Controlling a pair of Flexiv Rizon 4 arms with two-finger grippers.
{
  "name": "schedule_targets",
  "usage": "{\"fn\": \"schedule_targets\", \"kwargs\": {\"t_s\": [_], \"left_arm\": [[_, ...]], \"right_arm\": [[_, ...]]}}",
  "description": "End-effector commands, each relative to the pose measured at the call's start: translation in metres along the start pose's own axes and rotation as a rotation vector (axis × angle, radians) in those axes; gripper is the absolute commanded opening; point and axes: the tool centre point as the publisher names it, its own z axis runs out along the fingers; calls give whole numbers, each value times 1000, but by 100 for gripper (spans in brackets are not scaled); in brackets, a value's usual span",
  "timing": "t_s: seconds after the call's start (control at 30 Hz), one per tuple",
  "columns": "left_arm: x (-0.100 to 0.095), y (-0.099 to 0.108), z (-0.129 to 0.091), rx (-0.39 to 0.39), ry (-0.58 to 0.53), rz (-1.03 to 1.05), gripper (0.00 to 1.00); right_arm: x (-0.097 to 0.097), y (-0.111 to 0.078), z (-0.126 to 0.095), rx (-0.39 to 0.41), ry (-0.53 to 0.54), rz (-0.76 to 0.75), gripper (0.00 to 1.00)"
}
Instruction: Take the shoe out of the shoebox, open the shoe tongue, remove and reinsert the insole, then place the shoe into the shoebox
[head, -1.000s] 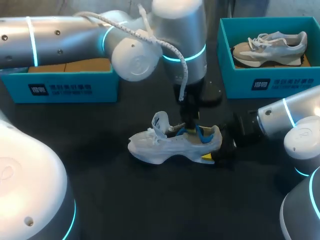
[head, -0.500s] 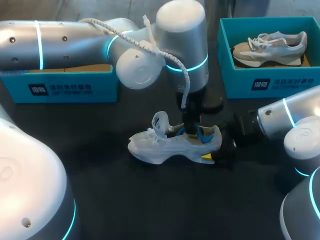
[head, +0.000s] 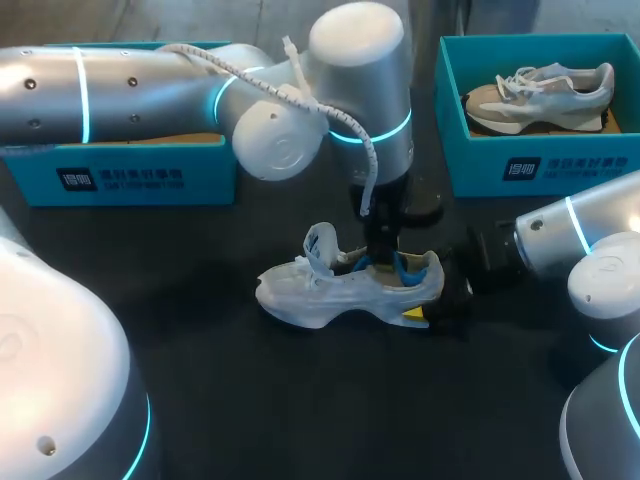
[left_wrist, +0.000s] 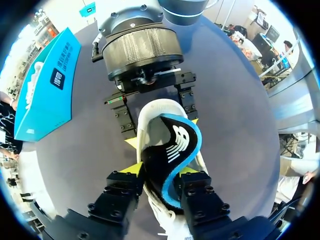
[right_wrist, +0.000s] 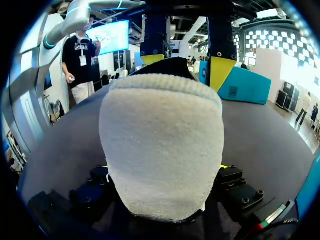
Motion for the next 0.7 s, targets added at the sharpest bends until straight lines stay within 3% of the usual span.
{"fn": "schedule_targets", "kwargs": {"t_s": [0.03, 0.13, 0.33, 0.7], "left_arm": [[-2, -1, 4, 1, 8, 4, 25], [-1, -1, 4, 4, 12, 8, 0], [2, -2, 0, 17, 12, 14, 0], [5, 4, -33, 116, 23, 27, 0]], "right_arm": [[0, -1, 5, 4, -1, 1, 0], [0, -1, 5, 4, -1, 1, 0], [0, -1, 5, 4, -1, 1, 0], [0, -1, 5, 4, -1, 1, 0]]}}
